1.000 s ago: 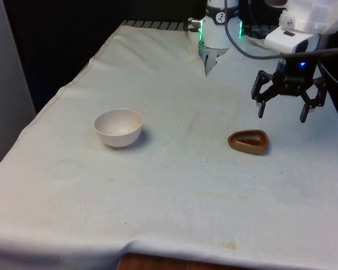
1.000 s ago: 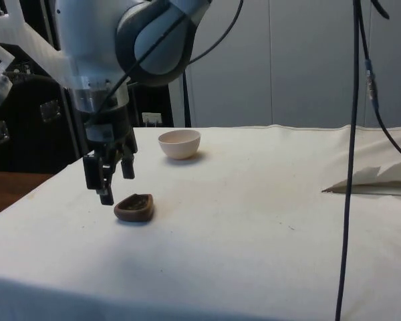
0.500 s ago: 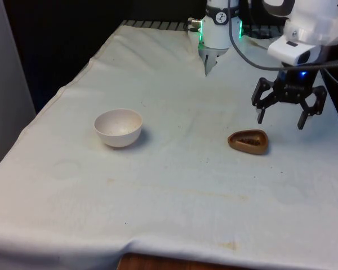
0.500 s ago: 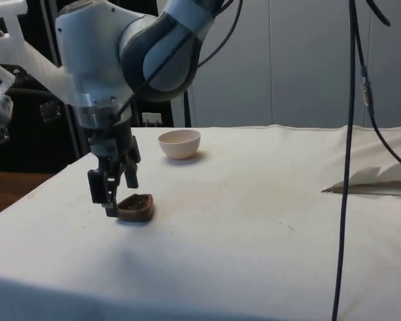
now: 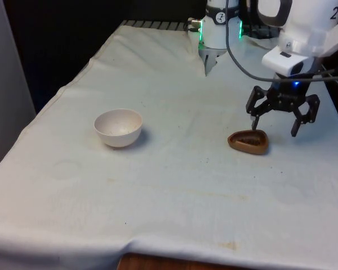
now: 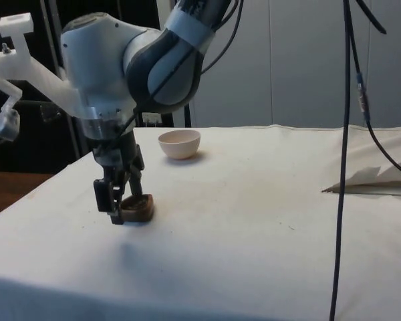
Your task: Pour the coffee beans from the cup into the bowl.
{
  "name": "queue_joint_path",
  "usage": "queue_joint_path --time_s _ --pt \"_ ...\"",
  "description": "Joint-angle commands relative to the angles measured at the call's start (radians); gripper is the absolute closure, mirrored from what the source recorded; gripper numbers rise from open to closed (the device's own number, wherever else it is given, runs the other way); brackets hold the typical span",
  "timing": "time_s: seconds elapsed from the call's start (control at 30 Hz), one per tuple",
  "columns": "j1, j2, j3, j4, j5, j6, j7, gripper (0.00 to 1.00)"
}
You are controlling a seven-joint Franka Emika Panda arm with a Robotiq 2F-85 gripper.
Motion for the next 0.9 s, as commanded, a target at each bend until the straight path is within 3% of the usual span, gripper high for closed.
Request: queue_joint_path --time_s 0.0,0.67,0.87 --pt "-0.001 0.007 -0.004 0.001 -0.006 0.017 0.002 0.00" --pt "-0.016 0.026 -0.019 0.002 -0.001 0.032 -0.014 0.00" --pt "-0.024 0.037 -0.021 0.000 -0.004 0.065 -0.015 0.00"
